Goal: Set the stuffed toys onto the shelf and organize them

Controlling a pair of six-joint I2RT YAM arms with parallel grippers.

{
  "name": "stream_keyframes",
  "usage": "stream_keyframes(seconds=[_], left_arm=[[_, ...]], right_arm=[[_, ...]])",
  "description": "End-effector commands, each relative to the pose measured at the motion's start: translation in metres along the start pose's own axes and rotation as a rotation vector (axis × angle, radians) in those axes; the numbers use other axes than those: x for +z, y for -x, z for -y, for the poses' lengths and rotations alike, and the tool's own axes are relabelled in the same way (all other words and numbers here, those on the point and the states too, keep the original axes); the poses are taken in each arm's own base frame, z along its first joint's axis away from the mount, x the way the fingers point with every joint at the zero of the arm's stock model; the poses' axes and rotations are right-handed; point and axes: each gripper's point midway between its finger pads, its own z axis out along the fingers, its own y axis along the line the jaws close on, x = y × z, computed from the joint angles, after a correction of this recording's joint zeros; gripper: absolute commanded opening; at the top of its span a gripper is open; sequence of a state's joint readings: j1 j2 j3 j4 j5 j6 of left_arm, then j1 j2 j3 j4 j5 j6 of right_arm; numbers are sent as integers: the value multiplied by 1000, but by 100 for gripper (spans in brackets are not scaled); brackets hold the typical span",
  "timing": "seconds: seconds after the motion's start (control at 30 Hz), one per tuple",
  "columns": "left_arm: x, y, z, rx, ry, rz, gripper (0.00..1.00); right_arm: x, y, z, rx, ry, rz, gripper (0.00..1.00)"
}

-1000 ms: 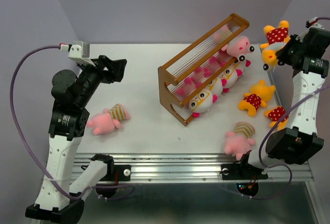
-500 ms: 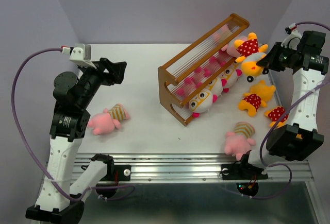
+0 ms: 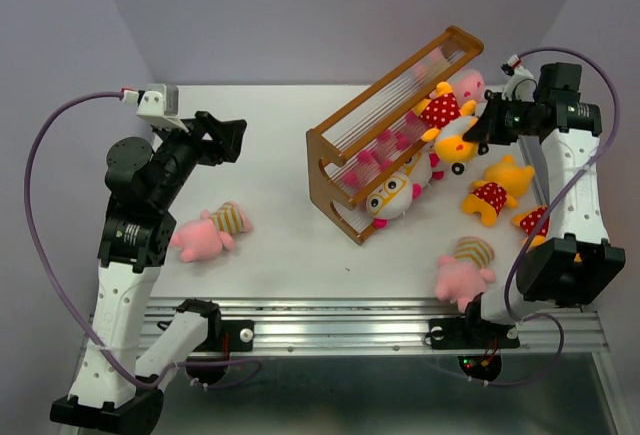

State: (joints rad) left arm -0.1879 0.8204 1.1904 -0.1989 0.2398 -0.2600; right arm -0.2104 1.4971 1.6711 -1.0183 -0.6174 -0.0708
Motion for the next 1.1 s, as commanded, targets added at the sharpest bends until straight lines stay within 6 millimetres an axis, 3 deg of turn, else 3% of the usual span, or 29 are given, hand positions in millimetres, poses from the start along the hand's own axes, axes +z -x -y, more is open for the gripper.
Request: stream_keyframes(seconds=[0.0, 0.3, 0.4, 0.5, 0.7, 1.07], left_arm=[[-6, 14, 6, 10, -20, 59, 85], [-13, 15, 6, -1, -9, 68, 85], [-14, 14, 6, -4, -8, 63, 85], [-12, 11, 6, -13, -12, 56, 85], [-10, 12, 6, -11, -14, 53, 85], [-3, 11, 5, -15, -17, 47, 85]], right_arm=[[11, 7, -9, -65, 29, -12, 1], [40, 11, -23, -129, 67, -56, 0], [45, 22, -22, -170, 52, -34, 1], [49, 50, -21, -261, 15, 25, 0], [69, 72, -16, -338, -10, 56, 1], [95, 78, -8, -366, -20, 71, 4]])
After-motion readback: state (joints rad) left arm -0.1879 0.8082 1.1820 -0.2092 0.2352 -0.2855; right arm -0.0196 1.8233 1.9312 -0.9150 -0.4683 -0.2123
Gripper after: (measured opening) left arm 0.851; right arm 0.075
